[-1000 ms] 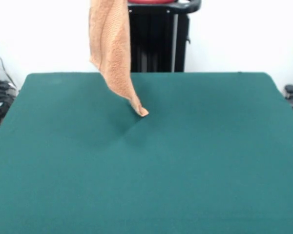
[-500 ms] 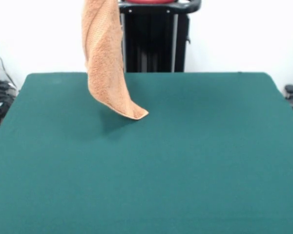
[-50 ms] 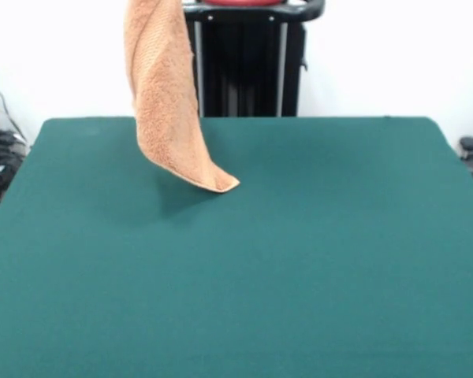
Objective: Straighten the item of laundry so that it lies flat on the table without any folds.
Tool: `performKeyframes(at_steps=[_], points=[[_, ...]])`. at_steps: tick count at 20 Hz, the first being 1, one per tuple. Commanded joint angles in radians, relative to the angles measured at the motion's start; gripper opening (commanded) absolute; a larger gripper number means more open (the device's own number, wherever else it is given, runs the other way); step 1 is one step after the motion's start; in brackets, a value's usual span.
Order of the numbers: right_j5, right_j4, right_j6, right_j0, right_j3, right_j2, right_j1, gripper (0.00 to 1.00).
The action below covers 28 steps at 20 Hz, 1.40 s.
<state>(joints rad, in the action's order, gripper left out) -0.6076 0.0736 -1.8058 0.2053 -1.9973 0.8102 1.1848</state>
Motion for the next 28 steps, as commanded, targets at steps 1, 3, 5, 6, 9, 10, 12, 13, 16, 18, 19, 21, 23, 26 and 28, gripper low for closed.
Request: performKeyframes(at_steps=[1, 3, 5, 6, 9, 10, 12, 13, 16, 18, 19, 21, 23, 26, 28], points=[[-0.103, -0.039, -0.102, 0.016, -0.129, -0.010, 0.081, 0.00], [-0.138, -0.053, -0.096, 0.021, -0.109, 0.004, 0.095, 0.00], [-0.161, -0.059, -0.087, 0.014, -0.100, 0.006, 0.109, 0.00], [-0.170, -0.060, -0.083, 0.009, -0.098, 0.006, 0.115, 0.00], [-0.209, -0.073, -0.081, 0.013, -0.078, 0.019, 0.131, 0.00], [-0.221, -0.075, -0.077, 0.012, -0.071, 0.021, 0.137, 0.00], [-0.252, -0.082, -0.073, 0.013, -0.053, 0.026, 0.145, 0.00], [-0.262, -0.087, -0.074, 0.014, -0.045, 0.026, 0.148, 0.00], [-0.242, -0.091, -0.078, -0.008, -0.019, -0.013, 0.115, 0.00], [-0.199, -0.078, -0.084, -0.044, 0.003, -0.073, 0.059, 0.00], [-0.171, -0.062, -0.087, -0.071, 0.007, -0.111, 0.024, 0.00], [-0.126, -0.035, -0.092, -0.116, 0.021, -0.180, -0.043, 0.00], [-0.098, -0.029, -0.104, -0.144, 0.048, -0.229, -0.099, 0.00], [-0.062, -0.029, -0.136, -0.169, 0.077, -0.274, -0.159, 0.00], [-0.047, -0.033, -0.170, -0.173, 0.098, -0.286, -0.196, 0.00]])
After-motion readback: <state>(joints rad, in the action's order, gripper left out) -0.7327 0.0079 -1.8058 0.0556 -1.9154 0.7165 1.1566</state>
